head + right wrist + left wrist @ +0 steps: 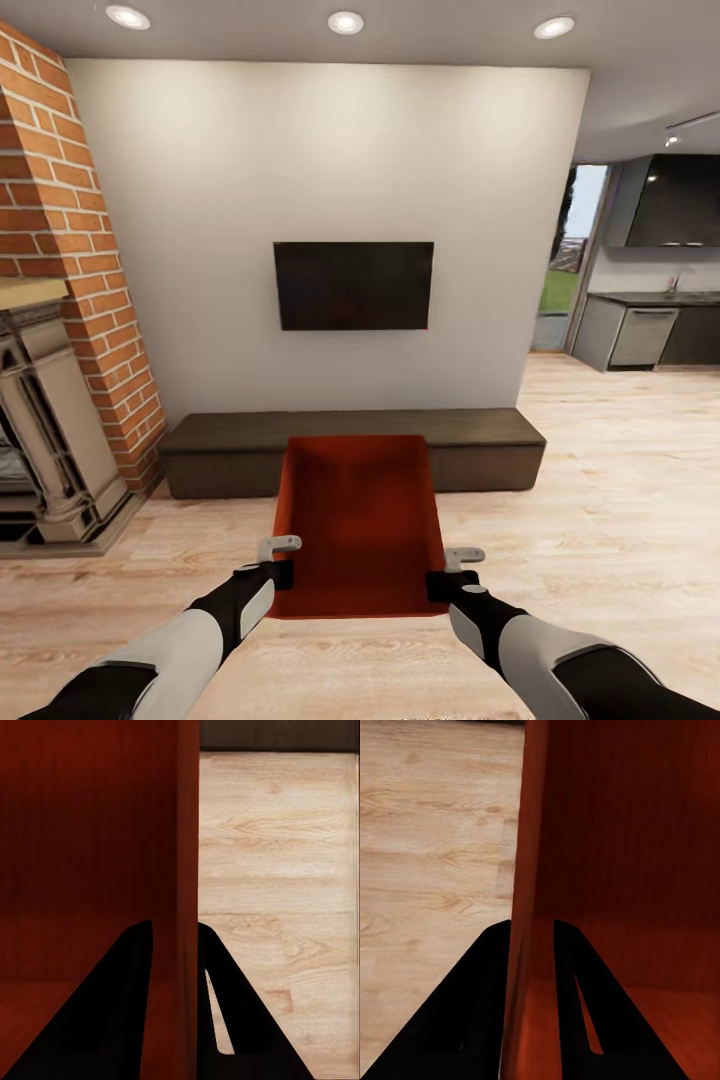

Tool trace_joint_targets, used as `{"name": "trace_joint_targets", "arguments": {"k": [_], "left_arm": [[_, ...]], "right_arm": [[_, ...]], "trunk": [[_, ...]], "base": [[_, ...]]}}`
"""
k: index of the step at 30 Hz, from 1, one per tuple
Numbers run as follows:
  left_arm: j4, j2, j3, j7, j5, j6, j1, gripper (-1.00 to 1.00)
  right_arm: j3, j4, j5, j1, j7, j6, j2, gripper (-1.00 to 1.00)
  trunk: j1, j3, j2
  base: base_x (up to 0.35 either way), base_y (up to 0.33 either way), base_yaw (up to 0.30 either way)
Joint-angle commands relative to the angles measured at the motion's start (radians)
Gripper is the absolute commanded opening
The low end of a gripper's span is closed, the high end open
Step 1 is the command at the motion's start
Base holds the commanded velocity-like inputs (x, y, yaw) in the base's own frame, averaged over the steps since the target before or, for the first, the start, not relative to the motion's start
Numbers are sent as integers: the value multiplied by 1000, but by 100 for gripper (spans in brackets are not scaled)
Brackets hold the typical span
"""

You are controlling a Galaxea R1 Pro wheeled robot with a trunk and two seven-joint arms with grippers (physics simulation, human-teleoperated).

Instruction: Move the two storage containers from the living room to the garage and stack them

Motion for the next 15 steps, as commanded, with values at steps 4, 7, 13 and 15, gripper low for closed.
{"name": "trace_joint_targets", "arguments": {"k": [4,7,13,15], "left_arm": [[-3,16,-3,41,-5,7,0,-100],[-3,16,-3,41,-5,7,1,-100],[-3,16,-3,41,-5,7,1,-100],[-3,16,-3,41,-5,7,1,-100]], "right_arm": [[-20,2,-17,-1,-85,-7,2,-100],[-21,2,-17,-1,-85,-7,1,-100],[-22,2,-17,-2,-85,-7,0,-100],[-22,2,-17,-1,-85,-7,0,-100]], "trunk": [[0,0,-1],[0,0,-1],[0,0,-1],[0,0,-1]], "base": [[0,0,-294],[0,0,-294],[0,0,-294],[0,0,-294]]}}
